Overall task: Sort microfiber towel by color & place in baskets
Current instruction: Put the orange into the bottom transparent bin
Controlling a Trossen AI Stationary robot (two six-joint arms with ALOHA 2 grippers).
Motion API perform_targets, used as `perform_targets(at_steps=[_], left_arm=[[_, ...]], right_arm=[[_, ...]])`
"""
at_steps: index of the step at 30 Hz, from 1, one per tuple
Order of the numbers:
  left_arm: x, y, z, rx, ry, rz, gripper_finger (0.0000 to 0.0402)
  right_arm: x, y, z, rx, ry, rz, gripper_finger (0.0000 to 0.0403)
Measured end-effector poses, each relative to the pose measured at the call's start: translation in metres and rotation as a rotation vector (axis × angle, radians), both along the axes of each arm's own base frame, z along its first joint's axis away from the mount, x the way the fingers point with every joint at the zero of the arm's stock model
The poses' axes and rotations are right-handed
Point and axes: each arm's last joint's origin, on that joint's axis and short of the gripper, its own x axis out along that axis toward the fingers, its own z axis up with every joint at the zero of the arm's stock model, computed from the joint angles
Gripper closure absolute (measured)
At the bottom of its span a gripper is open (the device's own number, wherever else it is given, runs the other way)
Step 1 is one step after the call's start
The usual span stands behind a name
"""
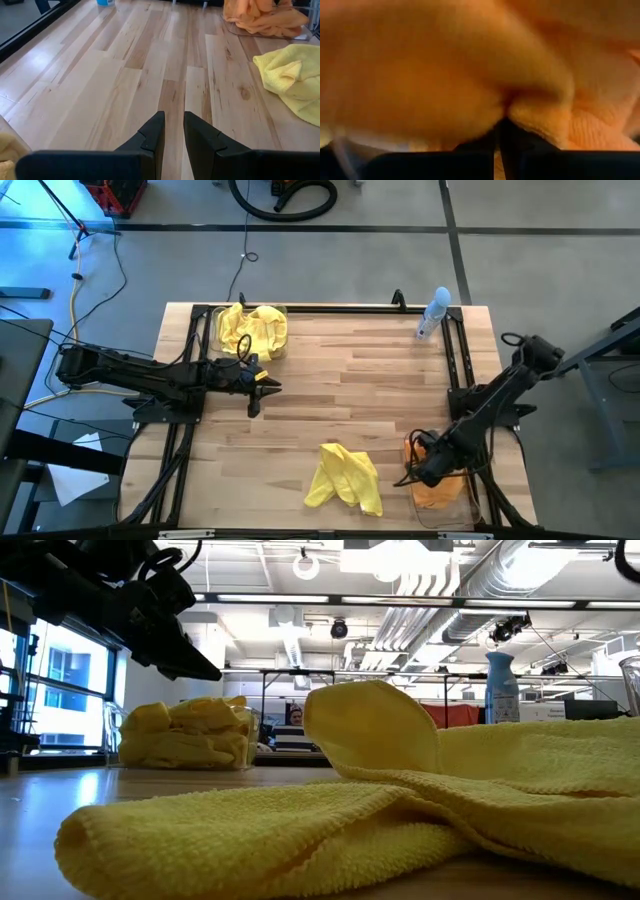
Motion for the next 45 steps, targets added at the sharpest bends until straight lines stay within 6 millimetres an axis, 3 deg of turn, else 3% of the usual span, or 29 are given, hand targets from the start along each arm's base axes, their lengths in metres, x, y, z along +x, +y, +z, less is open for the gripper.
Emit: perform_targets(at_steps=[6,13,21,38,45], left_arm=[[0.0,0.0,0.0,0.0,0.0,0.0,0.0342],[0.0,0.0,0.0,0.0,0.005,-0.001,0.0342],[0.0,0.0,-0.001,0.0,0.007,-0.001,0.0342],[0.0,0.0,-0.001,-0.001,0.007,0.0,0.0342],[0.0,0.0,-0.001,-0.001,0.007,0.0,0.0342]], right_arm=[[-0.006,-0.006,-0.024,0.015,-0.029,-0.023,0.0388],[-0.001,-0.003,-0.017,0.01,-0.053,-0.002,0.0309],[0.003,0.002,0.006,-0.023,-0.048,0.035,0.0247],[0.005,0.001,0.091,-0.167,0.001,0.037,0.0242],[-0.004,-0.001,0.088,-0.2,0.08,-0.015,0.0242]])
